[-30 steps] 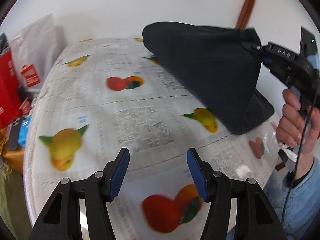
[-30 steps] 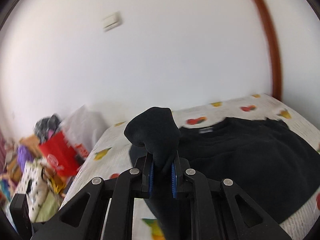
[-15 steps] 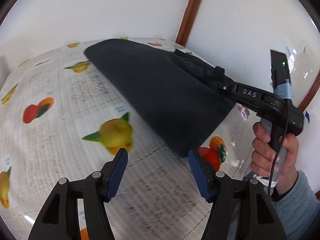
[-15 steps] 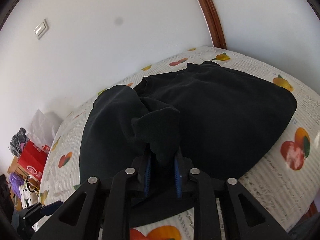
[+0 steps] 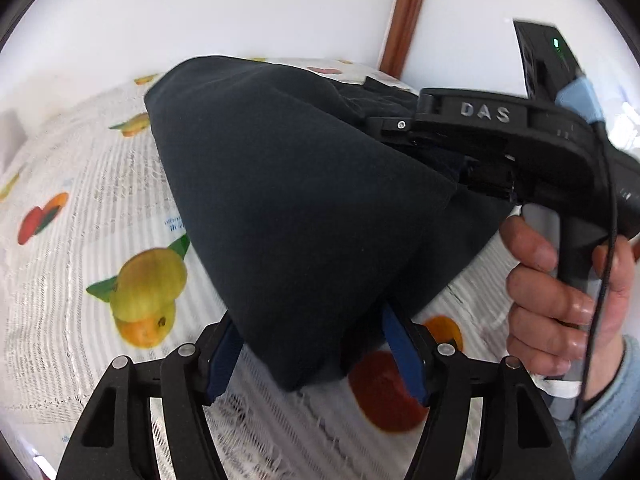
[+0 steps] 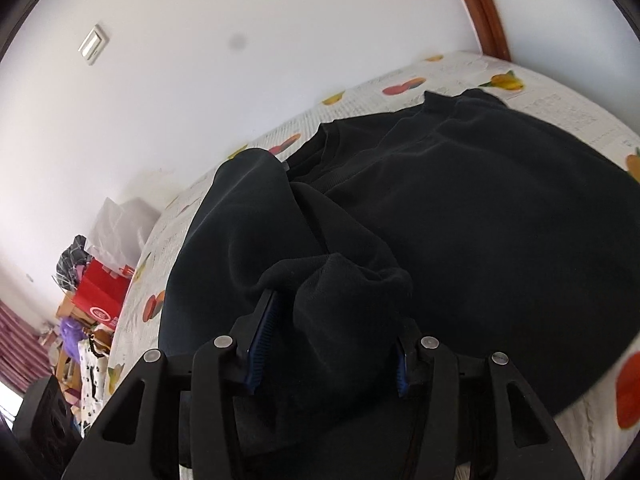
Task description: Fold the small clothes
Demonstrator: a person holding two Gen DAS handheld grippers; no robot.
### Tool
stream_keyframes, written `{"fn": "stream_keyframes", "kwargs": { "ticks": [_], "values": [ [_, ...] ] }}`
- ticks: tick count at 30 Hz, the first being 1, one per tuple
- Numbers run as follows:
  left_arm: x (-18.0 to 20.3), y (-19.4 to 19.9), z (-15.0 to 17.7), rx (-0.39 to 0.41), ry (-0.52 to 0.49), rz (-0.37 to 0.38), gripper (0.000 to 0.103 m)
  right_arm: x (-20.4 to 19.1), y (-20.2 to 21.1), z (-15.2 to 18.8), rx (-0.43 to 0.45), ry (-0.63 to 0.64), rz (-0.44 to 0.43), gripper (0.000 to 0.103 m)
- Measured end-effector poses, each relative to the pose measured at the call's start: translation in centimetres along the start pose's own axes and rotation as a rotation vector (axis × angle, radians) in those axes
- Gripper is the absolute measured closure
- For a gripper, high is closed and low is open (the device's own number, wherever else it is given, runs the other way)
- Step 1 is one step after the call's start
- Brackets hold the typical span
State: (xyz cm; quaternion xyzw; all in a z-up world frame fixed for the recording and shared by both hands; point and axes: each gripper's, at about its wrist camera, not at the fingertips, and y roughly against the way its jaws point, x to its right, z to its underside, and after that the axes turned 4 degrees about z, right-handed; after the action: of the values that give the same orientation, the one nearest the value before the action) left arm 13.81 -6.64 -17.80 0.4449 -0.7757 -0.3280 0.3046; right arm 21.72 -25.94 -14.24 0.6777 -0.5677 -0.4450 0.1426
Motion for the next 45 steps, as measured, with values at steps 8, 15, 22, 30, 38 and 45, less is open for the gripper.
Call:
{"fn": "stream_keyframes", "kwargs": {
  "ticks": [8,15,22,30,38,45],
  "values": [
    [1.8,-1.3,-1.0,0.006,0.027,-0.14,0.031,0.2,4.8,-2.1,0.21,0.114,-0.065,0.088],
    [3.3,-1.6,-1.7,0.01,-0.024,-0.181,0.033,6.7,9.2,-0.6,0.31,0.012,0.018,0.088],
    [5.6,-1.4,-2.1,0.01,-0.038,-0.108,0.049,10.3,5.5,0.7,0.127,-0.057,0.122,0.083],
    [4.0,-0.8,-1.9,0.044,0.006,-0.098,0.084,7.9,4.2,0.6,0.114,0.047,0.202,0.085],
    [-3.2,2.1,-0.8,0.072,0.089,-0.109,0.086,3.3,1.1,0.4,0.088,0.065,0.152,0.085],
    [-10.7,5.4,1.2,0.065,0.158,-0.129,0.086,-3.7,-2.2,1.4,0.041,0.167,0.051,0.084]
  ]
}}
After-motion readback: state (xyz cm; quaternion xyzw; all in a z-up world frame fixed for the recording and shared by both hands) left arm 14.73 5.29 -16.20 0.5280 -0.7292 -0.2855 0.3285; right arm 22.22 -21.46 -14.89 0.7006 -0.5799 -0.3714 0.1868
